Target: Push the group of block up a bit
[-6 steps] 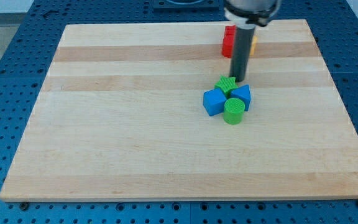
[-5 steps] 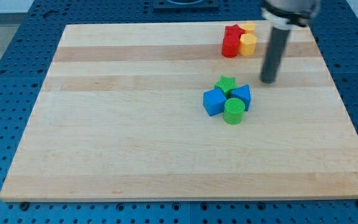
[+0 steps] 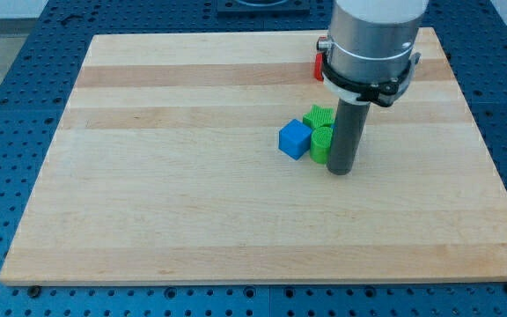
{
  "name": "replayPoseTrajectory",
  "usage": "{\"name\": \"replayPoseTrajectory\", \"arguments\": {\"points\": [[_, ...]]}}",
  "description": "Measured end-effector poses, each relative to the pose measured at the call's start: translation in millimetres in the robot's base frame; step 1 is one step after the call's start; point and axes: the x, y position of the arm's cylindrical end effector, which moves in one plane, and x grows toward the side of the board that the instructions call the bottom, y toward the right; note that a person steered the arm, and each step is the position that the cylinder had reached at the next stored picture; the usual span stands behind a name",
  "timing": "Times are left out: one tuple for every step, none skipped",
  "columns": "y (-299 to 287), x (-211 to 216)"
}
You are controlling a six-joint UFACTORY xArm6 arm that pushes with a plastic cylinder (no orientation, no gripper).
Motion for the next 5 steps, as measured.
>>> {"name": "replayPoseTrajectory", "arguments": {"points": [[-2, -11], [-6, -14], [16, -15], [39, -30], [31, -37]]}}
